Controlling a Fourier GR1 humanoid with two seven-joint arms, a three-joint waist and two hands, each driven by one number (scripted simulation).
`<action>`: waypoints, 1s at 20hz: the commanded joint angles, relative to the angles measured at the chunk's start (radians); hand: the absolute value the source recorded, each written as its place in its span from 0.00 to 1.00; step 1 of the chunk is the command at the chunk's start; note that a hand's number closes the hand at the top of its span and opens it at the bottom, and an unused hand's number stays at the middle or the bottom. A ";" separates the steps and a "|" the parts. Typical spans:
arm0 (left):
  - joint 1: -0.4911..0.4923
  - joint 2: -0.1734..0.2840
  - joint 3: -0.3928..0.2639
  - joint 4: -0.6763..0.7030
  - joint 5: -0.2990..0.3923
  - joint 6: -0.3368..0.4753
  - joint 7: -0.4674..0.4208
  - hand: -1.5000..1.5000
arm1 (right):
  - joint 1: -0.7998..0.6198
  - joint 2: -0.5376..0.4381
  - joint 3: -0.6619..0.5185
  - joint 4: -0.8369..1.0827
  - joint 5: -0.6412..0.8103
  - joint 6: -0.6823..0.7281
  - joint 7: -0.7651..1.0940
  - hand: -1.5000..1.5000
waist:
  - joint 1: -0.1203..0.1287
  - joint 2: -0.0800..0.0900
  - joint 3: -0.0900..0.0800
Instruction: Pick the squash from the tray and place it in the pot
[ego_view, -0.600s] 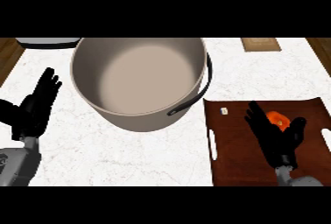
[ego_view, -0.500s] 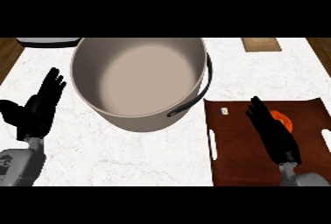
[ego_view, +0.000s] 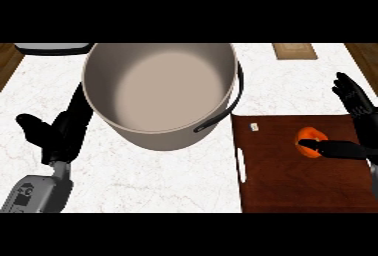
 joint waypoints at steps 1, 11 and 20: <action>0.045 -0.032 -0.034 -0.062 -0.002 0.026 0.046 0.50 | 0.088 -0.063 -0.085 -0.051 0.092 -0.051 -0.251 0.00 | -0.016 0.000 0.003; 0.095 -0.011 -0.056 -0.204 -0.037 0.046 0.133 0.50 | 0.338 -0.411 -0.214 -0.320 0.150 0.100 0.024 0.00 | -0.007 0.005 -0.001; 0.092 -0.044 -0.079 -0.246 -0.063 0.072 0.177 0.50 | 0.317 -0.599 -0.245 -0.502 0.070 0.306 0.456 0.00 | 0.011 0.010 -0.001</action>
